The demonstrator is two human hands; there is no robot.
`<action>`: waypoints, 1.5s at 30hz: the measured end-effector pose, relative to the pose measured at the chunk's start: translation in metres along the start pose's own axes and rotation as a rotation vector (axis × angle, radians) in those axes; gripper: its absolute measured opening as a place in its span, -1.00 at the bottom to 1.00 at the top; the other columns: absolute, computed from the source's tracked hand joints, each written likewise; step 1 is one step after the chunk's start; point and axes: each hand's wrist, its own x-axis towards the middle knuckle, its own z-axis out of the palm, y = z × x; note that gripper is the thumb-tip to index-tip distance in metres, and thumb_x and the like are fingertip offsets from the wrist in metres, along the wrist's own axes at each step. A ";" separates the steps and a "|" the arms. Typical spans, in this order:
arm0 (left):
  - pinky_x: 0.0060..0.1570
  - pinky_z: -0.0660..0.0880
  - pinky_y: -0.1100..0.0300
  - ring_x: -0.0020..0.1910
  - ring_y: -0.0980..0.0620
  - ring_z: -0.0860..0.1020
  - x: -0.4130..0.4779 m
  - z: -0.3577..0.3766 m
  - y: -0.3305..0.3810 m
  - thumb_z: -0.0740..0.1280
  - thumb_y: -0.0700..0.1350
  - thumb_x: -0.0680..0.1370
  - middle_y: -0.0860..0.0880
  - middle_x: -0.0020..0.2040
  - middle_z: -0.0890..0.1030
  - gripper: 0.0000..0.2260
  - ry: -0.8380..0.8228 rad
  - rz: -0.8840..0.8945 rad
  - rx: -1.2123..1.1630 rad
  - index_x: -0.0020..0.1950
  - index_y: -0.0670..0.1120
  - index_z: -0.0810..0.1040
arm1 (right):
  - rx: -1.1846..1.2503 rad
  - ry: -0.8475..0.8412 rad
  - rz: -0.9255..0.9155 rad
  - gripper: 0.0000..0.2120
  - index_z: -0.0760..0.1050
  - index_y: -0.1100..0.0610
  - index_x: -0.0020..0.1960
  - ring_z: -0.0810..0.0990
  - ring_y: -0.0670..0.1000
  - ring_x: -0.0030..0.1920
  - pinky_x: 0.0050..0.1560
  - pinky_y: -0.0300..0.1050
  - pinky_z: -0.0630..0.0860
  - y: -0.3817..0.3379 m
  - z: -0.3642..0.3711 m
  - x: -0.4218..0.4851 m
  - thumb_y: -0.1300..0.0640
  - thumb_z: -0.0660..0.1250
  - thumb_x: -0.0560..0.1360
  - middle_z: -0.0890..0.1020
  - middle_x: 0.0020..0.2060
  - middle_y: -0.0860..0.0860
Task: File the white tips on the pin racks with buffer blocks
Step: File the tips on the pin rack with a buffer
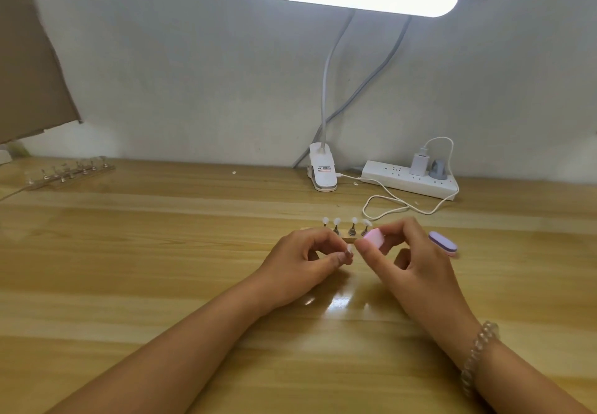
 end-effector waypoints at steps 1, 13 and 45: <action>-0.25 0.43 0.23 -0.32 0.21 0.50 0.000 0.000 0.000 0.38 -0.18 0.58 0.04 -0.07 0.72 -0.95 -0.006 -0.005 -0.014 0.00 -0.10 0.64 | 0.012 -0.013 0.030 -0.59 0.50 -0.08 -0.07 0.44 -0.11 -0.40 -0.27 -0.08 0.46 0.002 0.000 0.001 -0.37 0.33 0.30 0.61 -0.18 -0.20; -0.18 0.46 0.02 -0.22 0.10 0.51 -0.001 0.000 0.000 0.28 -0.14 0.55 0.13 -0.14 0.64 -0.83 -0.044 -0.007 0.060 0.00 0.05 0.65 | -0.322 -0.123 -0.229 -0.67 0.47 -0.11 0.06 0.48 -0.21 -0.33 -0.38 -0.28 0.33 -0.003 0.007 -0.008 -0.23 0.38 0.38 0.53 -0.12 -0.25; 0.05 0.49 -0.11 -0.08 -0.06 0.57 0.000 0.000 0.002 0.19 0.06 0.50 0.20 -0.17 0.62 -0.86 -0.049 -0.010 0.219 -0.14 0.25 0.54 | -0.123 -0.112 -0.042 -0.70 0.51 -0.10 -0.08 0.47 -0.10 -0.40 -0.31 -0.08 0.47 0.001 0.006 0.000 -0.25 0.44 0.32 0.62 -0.21 -0.23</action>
